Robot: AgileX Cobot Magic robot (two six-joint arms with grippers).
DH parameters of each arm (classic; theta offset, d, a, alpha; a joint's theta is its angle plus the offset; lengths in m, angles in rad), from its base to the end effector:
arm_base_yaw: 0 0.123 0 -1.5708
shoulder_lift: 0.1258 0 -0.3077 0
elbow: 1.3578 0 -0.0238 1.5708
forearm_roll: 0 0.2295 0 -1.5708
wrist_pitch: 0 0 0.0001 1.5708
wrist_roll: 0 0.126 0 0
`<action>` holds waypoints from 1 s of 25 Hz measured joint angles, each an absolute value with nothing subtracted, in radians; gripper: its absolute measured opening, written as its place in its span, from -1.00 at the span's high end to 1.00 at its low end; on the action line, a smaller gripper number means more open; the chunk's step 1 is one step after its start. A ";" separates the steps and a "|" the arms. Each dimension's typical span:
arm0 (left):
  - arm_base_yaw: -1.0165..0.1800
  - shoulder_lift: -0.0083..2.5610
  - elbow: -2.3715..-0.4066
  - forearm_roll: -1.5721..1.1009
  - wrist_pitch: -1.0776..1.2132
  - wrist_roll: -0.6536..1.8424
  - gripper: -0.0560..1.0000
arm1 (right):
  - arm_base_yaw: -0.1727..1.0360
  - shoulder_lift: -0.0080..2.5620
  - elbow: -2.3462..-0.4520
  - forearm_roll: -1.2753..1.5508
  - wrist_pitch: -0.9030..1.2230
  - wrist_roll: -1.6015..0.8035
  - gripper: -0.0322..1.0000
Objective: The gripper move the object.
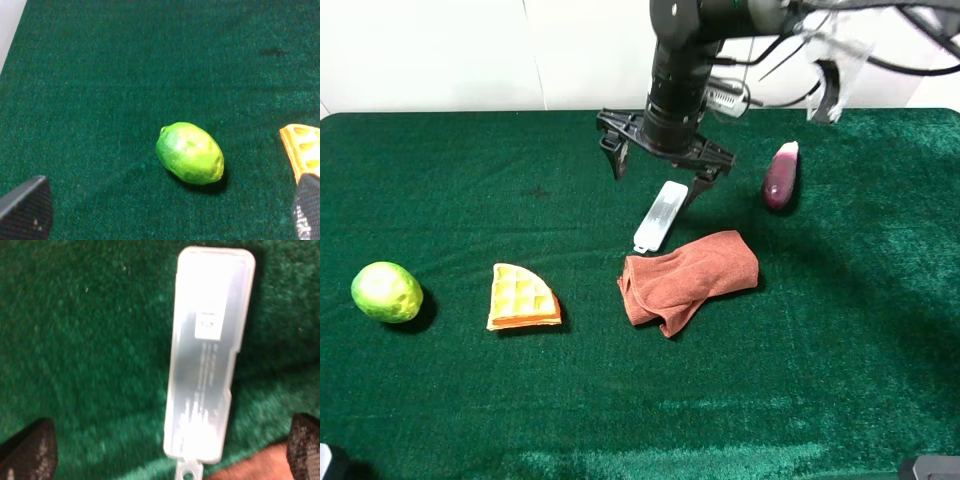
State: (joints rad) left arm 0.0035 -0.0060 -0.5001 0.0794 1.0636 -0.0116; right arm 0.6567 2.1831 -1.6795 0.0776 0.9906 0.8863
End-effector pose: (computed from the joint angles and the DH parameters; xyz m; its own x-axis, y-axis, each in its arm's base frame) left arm -0.0165 0.0087 0.2509 -0.4536 0.0254 -0.8909 -0.0531 0.9971 0.0554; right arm 0.3491 0.2795 0.1555 -0.9625 0.2673 -0.0472 0.2559 0.9516 0.1700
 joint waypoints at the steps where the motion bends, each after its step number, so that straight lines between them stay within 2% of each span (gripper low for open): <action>1: 0.004 -0.006 -0.500 0.079 1.064 -0.012 -0.94 | 0.657 2.170 -1.683 0.078 1.012 0.864 -0.41; 12: 0.004 -0.006 -0.500 0.079 1.064 -0.012 -0.94 | 0.636 2.001 -1.686 0.059 1.204 0.562 -0.41; 19: 0.004 -0.006 -0.500 0.079 1.064 -0.012 -0.94 | 0.580 1.882 -1.686 0.038 1.213 0.297 -0.41; 25: 0.004 -0.006 -0.500 0.079 1.064 -0.012 -0.94 | 0.572 1.781 -1.675 -0.030 1.214 0.165 -0.41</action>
State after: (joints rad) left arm 0.0035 -0.0060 -0.5001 0.0794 1.0636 -0.0116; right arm 0.5719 1.7807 -1.6749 -0.0299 1.2138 0.1646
